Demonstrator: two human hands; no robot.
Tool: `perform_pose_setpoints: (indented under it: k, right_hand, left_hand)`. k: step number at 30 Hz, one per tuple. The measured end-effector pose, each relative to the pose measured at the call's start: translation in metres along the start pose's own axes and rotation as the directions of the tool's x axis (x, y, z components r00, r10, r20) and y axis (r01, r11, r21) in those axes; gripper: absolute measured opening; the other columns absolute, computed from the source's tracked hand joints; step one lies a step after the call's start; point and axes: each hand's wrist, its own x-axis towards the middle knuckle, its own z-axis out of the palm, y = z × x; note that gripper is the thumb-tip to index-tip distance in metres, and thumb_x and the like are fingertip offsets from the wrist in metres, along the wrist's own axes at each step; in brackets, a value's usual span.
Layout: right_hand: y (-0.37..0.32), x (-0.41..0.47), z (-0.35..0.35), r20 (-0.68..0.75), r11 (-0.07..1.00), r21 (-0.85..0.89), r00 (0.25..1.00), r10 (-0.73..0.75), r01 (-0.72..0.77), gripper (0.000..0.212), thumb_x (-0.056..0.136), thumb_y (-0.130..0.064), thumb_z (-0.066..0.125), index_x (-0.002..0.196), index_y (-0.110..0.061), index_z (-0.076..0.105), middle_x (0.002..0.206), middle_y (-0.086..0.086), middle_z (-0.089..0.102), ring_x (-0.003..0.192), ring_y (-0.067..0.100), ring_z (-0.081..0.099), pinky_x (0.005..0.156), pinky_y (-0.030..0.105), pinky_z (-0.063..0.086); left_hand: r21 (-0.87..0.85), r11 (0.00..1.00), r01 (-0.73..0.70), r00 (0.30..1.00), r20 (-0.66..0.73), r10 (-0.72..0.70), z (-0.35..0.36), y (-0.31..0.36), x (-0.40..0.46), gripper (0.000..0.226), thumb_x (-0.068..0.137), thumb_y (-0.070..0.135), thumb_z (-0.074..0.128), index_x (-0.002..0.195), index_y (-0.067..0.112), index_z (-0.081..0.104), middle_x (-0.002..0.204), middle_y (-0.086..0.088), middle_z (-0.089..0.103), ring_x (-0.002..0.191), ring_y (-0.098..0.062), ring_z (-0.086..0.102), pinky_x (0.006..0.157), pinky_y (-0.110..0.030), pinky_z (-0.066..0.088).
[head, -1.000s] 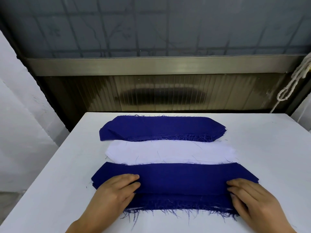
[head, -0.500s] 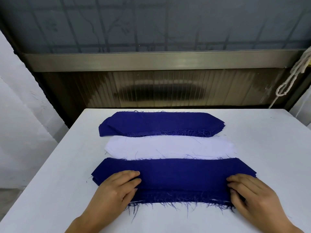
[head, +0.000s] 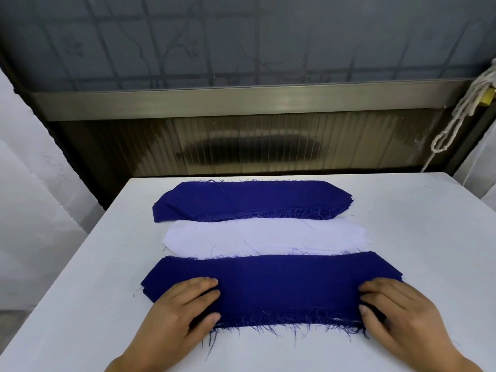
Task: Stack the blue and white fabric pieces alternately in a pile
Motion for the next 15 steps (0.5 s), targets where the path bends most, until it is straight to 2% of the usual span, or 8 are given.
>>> perform_pose_setpoints:
  k: [2,4,6,8,11,13,15]
  right_hand:
    - [-0.002,0.004,-0.003,0.006,1.0,0.017,1.0,0.003,-0.003,0.028,0.084,-0.03,0.06,0.063,-0.014,0.071,0.079,-0.004,0.069,0.076,0.013,0.062,0.069,0.027,0.047]
    - [-0.008,0.017,-0.003,0.026,0.999,0.045,1.0,0.01,-0.011,0.029,0.087,-0.03,0.059,0.064,-0.015,0.069,0.077,-0.006,0.066,0.07,0.014,0.062,0.067,0.025,0.045]
    - [-0.019,0.038,0.002,0.088,0.995,0.086,0.996,0.032,-0.04,0.028,0.09,-0.03,0.054,0.071,-0.016,0.069,0.079,-0.009,0.064,0.068,0.013,0.06,0.063,0.024,0.045]
    - [-0.031,0.063,0.012,0.17,0.986,0.132,0.982,0.076,-0.099,0.024,0.091,-0.03,0.051,0.078,-0.019,0.068,0.081,-0.013,0.061,0.065,0.008,0.057,0.057,0.025,0.047]
    - [-0.048,0.099,0.04,0.279,0.959,0.178,0.946,0.167,-0.222,0.012,0.092,-0.029,0.056,0.083,-0.026,0.063,0.083,-0.016,0.057,0.062,0.005,0.052,0.056,0.024,0.047]
    - [-0.054,0.112,0.061,0.33,0.943,0.194,0.923,0.197,-0.27,0.009,0.093,-0.029,0.056,0.087,-0.025,0.062,0.085,-0.013,0.056,0.065,0.009,0.054,0.061,0.026,0.047]
    - [-0.054,0.112,0.075,0.376,0.937,0.164,0.898,0.229,-0.308,0.011,0.094,-0.032,0.053,0.091,-0.025,0.061,0.089,-0.012,0.055,0.07,0.009,0.057,0.065,0.026,0.048]
  left_hand:
    - [-0.002,1.0,0.0,1.0,-0.014,0.0,-0.003,0.002,0.003,0.042,0.095,0.053,0.048,0.106,0.023,0.075,0.122,0.017,0.063,0.115,0.0,0.054,0.1,-0.017,0.039]
    - [-0.006,1.0,0.008,1.0,-0.016,-0.008,-0.007,0.005,0.014,0.038,0.096,0.051,0.049,0.096,0.025,0.076,0.107,0.019,0.067,0.102,0.003,0.057,0.09,-0.018,0.045]
    - [-0.014,1.0,0.018,1.0,0.007,-0.018,-0.011,0.01,0.034,0.032,0.097,0.046,0.049,0.087,0.026,0.071,0.092,0.022,0.064,0.087,0.005,0.055,0.077,-0.018,0.048]
    - [0.016,1.0,0.019,1.0,0.023,-0.02,-0.008,0.018,0.061,0.029,0.097,0.043,0.047,0.085,0.028,0.068,0.087,0.022,0.062,0.082,0.004,0.053,0.072,-0.017,0.047]
    - [0.036,0.998,0.046,0.999,0.015,-0.047,0.007,0.027,0.102,0.025,0.096,0.04,0.05,0.092,0.026,0.07,0.093,0.018,0.065,0.086,-0.003,0.056,0.074,-0.023,0.05]
    - [0.046,0.995,0.089,0.996,0.026,-0.09,0.02,0.028,0.121,0.026,0.095,0.039,0.054,0.106,0.021,0.07,0.108,0.011,0.065,0.098,-0.01,0.057,0.084,-0.028,0.05]
    - [0.073,0.987,0.143,0.986,0.071,-0.149,0.034,0.021,0.126,0.036,0.097,0.042,0.05,0.122,0.02,0.063,0.124,0.009,0.058,0.113,-0.011,0.051,0.097,-0.027,0.043]
